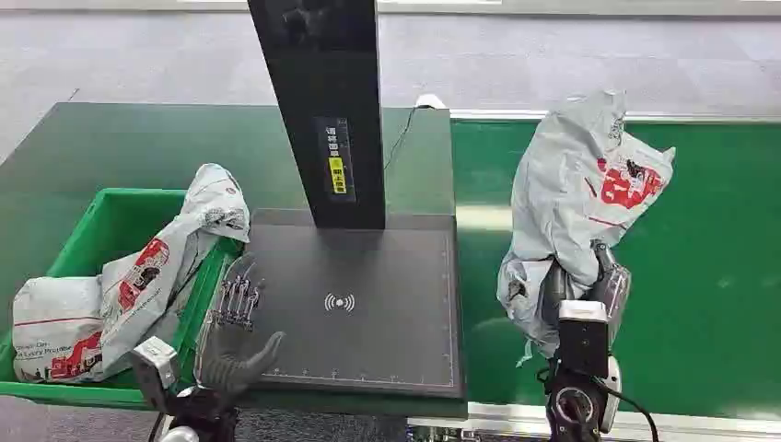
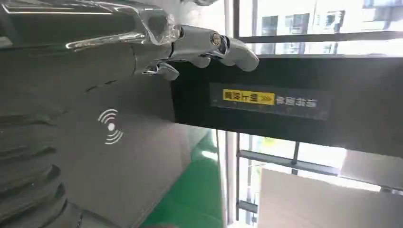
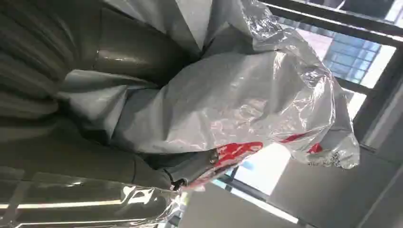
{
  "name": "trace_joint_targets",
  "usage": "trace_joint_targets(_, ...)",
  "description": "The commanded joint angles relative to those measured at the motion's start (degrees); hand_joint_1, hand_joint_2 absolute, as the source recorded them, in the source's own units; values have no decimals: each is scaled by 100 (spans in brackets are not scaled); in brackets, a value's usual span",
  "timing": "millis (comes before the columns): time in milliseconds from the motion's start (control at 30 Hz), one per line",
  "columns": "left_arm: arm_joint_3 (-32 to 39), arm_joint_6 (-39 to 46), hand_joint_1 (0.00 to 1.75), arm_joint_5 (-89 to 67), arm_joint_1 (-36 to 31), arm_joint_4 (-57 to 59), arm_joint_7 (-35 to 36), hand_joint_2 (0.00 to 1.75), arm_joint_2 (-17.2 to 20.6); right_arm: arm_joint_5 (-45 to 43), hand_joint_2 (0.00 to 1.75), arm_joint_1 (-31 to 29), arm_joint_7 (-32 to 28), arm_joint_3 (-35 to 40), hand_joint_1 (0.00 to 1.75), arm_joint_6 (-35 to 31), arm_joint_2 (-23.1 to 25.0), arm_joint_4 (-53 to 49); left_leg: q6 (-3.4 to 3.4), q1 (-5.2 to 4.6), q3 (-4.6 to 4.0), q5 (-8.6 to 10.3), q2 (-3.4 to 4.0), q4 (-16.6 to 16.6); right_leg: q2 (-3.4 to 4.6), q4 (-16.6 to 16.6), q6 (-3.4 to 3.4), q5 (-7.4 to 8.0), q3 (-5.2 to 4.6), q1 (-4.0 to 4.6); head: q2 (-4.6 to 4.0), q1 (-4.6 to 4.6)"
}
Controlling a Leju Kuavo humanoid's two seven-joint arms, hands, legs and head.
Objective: Moved the parcel from conveyor to table for the left to box.
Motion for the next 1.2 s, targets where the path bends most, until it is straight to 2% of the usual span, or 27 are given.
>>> trace_joint_targets(33,36,502,0,-98,-166,99,-380,175,-94,468,175,-81,96,510,175,518,-74,-86,1,3,-2,2,-6,0,5,-2,-3,3,0,3,0,0)
trace_joint_targets(67,67,873,0,-229,-205,53,-482,175,-153,529,175,-119,128,680,175,622,-67,-27,1,2,-3,1,0,1,8,-1,-3,3,-2,2,0,-2)
trace_joint_targets(133,59,1027,0,-264,-249,-8,-442,175,-155,611,175,-160,149,813,175,631,-57,46,1,5,-4,0,6,3,15,-1,-3,6,-3,5,0,0)
trace_joint_targets(200,75,1477,0,-252,-266,-135,-621,175,-174,1136,175,-348,337,1335,175,1124,-252,309,0,7,-4,1,3,2,14,-2,-5,6,-2,7,0,0)
trace_joint_targets(267,23,1513,0,-107,-251,-246,-625,175,-115,1839,175,-661,667,1968,175,1656,-374,706,0,8,-3,1,7,2,21,-4,-6,9,-2,8,0,0)
trace_joint_targets(300,18,1519,0,-95,-245,-267,-622,175,-104,1936,175,-744,730,2076,175,1596,-287,857,0,7,-3,-1,22,3,32,-2,-4,10,-3,7,0,2)
trace_joint_targets(367,14,1521,0,-91,-241,-271,-621,175,-99,1968,175,-778,753,2118,175,1546,-258,925,0,8,1,-2,40,-2,53,-4,-6,15,-4,8,0,2)
trace_joint_targets(500,-5,1535,0,-74,-238,-236,-626,175,-89,1940,175,-764,757,2138,175,1502,-340,892,0,8,-2,7,-16,-5,-4,-10,-4,5,7,8,0,0)
trace_joint_targets(867,-6,1552,0,-66,-237,-231,-633,175,-88,1978,175,-774,748,2200,175,1565,-404,883,0,9,-3,5,-9,-4,8,-9,-6,7,5,9,0,0)
trace_joint_targets(933,-33,1570,0,48,-246,-202,-772,175,-83,2273,175,-956,899,2665,175,1982,-493,1150,0,4,-4,4,-10,-2,0,-3,-2,3,2,4,0,0)
trace_joint_targets(1033,-71,1590,0,212,-306,-154,-859,175,-72,2434,175,-1148,937,3115,175,2140,-515,1530,0,8,0,2,13,-4,30,-8,-5,12,1,8,0,0)
trace_joint_targets(1100,-75,1620,0,268,-353,-116,-846,175,-54,2624,175,-1316,1010,3574,175,2554,-586,1912,0,8,3,4,19,-7,30,-9,-5,11,3,9,0,0)
trace_joint_targets(1200,-35,1672,0,325,-368,-166,-879,175,-84,2719,175,-1481,1017,3917,175,2738,-548,2353,0,6,4,5,2,-7,9,-8,-3,5,7,7,0,0)
